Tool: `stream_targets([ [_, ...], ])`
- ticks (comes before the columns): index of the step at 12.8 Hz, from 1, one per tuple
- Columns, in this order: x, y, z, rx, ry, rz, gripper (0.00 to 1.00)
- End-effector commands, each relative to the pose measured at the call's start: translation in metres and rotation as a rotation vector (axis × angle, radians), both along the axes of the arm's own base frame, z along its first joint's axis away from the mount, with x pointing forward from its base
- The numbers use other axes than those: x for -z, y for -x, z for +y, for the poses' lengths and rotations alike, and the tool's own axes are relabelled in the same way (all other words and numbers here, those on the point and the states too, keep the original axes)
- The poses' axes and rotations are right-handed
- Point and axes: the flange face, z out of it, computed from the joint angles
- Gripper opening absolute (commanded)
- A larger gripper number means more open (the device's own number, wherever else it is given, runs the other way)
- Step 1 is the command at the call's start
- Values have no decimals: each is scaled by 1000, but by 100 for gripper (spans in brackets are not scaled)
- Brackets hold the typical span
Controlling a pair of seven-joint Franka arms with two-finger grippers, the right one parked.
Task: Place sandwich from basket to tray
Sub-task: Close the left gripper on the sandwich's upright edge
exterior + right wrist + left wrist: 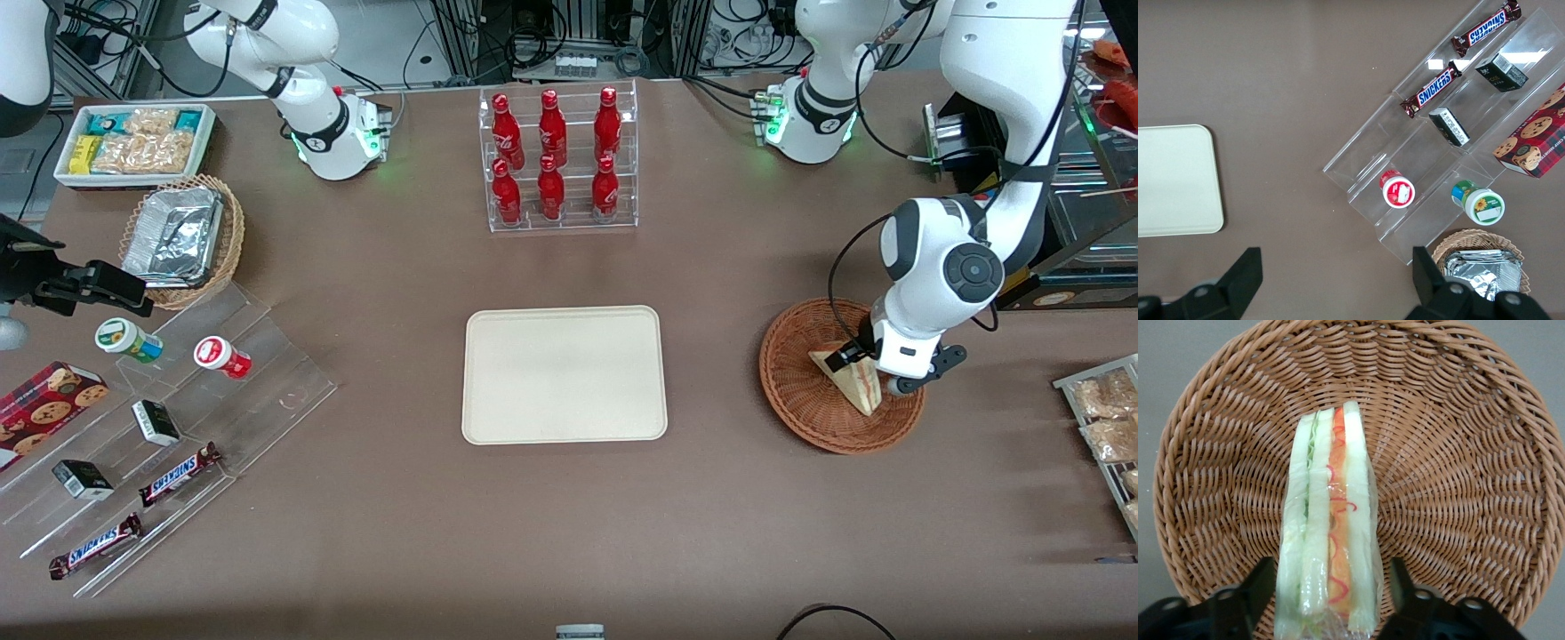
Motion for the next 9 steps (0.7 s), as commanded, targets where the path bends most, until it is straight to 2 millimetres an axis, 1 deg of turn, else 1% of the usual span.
stream_targets([
  [1, -5, -3, 0, 3, -5, -6, 0],
  [4, -16, -6, 1, 19, -10, -23, 0],
  [7, -41, -14, 0, 73, -25, -22, 0],
  [9, -55, -13, -2, 118, -71, -2, 0],
])
